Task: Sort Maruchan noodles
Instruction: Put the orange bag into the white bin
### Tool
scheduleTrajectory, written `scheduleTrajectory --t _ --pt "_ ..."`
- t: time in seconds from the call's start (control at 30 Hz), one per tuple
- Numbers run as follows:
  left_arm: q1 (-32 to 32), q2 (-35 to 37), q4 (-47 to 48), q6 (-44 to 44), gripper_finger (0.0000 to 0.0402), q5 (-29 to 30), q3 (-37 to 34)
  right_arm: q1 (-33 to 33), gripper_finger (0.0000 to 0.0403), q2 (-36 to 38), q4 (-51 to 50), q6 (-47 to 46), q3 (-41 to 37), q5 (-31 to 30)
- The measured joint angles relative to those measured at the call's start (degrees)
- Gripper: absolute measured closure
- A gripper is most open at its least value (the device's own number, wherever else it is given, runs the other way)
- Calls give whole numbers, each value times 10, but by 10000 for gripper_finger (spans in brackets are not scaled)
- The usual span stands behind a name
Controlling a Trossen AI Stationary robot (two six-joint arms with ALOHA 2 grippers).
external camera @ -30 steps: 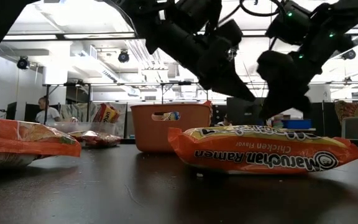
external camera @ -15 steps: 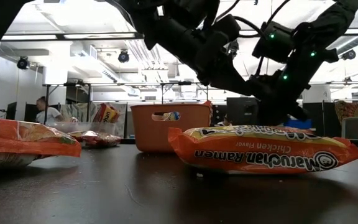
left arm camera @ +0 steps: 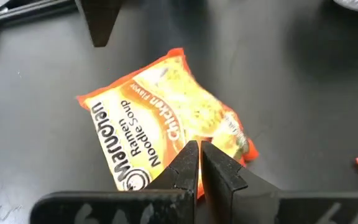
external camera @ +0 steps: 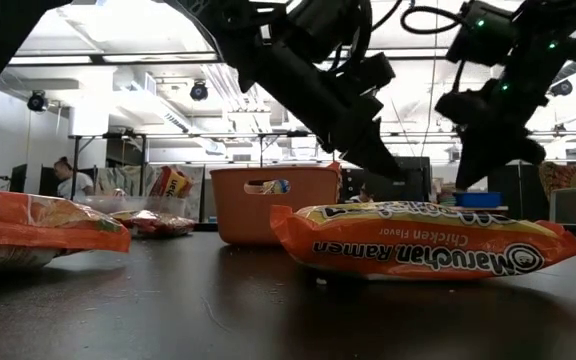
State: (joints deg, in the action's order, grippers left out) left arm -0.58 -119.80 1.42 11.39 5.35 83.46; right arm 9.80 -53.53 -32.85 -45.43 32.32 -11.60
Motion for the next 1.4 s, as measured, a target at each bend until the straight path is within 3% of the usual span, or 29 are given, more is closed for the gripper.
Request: scheduleTrajectory --t 0.37,1.0,1.4 --pt "0 0 -18 1 402 1 1 0 383 21 7 -10 -1 -14" --pt "-9 -25 -38 2 402 -7 -2 0 211 -35 21 -22 -4 15" --pt "-8 -46 -38 10 402 -2 0 10 143 -105 70 2 -5 32"
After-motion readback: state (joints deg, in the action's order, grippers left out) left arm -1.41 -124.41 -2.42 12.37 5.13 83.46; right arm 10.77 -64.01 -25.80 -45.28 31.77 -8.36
